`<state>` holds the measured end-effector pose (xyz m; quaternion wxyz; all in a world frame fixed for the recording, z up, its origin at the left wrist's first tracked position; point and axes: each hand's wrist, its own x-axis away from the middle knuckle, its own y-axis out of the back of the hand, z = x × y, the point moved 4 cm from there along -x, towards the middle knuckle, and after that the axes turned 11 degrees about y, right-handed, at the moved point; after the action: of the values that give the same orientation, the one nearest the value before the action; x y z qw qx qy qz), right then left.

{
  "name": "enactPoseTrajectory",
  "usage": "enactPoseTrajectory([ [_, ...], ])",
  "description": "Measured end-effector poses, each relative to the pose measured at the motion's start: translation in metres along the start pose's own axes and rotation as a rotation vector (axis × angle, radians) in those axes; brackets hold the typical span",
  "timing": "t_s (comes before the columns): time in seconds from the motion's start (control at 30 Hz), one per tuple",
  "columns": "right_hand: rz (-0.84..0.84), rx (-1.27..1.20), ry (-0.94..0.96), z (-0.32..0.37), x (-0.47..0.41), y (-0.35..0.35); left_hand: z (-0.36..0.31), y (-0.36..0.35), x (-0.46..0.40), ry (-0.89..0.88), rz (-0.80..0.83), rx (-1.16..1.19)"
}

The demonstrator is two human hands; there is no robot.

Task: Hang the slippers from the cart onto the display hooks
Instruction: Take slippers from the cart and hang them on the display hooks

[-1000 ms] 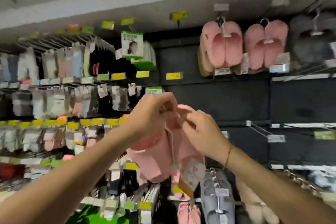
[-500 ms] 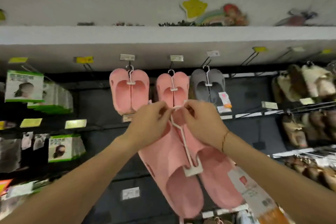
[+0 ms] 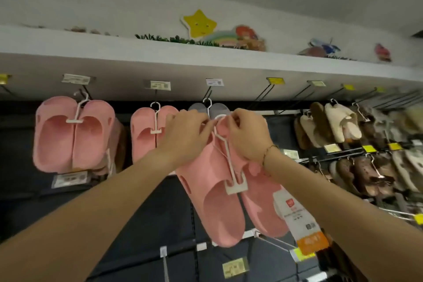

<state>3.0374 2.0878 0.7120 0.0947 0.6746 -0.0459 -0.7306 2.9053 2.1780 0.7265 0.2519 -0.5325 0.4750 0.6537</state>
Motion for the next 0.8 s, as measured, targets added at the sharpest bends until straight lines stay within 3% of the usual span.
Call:
enactPoseTrajectory([
  [0.23,0.006,0.071,-0.101,-0.052,-0.038,-0.013,0.030,-0.046,-0.037,0.111,-0.106,0.069],
  [0.57,-0.077,-0.022,-0.145,-0.116,-0.099,-0.063,0.078,-0.095,-0.089,0.318,-0.047,0.338],
  [0.7,-0.078,0.023,-0.146,-0.145,-0.105,-0.074,0.064,-0.127,-0.098,0.251,-0.205,0.325],
  [0.8,-0.108,0.025,-0.141,-0.168,-0.111,-0.072,0.036,-0.142,-0.110,0.170,-0.333,0.186],
])
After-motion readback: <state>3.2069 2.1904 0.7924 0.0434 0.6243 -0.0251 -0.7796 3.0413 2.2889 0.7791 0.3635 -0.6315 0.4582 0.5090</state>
